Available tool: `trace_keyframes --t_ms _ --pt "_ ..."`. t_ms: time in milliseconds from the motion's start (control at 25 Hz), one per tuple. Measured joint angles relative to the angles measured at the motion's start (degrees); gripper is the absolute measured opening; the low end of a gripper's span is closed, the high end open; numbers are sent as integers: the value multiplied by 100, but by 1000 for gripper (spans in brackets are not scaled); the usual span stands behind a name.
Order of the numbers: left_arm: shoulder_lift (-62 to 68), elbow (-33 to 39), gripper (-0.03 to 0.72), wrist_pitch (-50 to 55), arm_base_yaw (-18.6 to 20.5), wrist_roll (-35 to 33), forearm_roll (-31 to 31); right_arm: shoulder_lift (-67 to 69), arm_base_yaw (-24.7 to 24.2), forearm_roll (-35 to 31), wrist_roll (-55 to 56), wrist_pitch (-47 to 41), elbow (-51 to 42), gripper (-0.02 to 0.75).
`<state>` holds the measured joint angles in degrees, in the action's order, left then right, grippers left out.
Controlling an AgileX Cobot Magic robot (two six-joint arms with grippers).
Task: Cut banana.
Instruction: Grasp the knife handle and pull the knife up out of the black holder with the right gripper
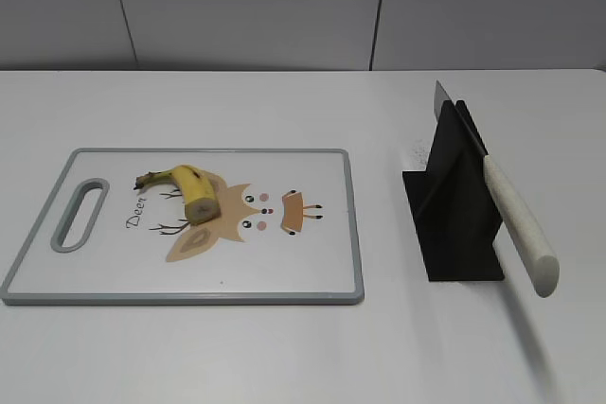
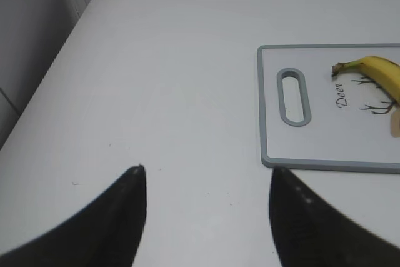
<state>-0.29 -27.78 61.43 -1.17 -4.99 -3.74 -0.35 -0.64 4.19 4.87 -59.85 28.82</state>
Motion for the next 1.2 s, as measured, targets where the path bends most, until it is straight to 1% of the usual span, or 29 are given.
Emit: trace_keyframes --t_ms 1200 --pt "0 0 589 6 0 0 0 0 0 0 0 0 0 573"
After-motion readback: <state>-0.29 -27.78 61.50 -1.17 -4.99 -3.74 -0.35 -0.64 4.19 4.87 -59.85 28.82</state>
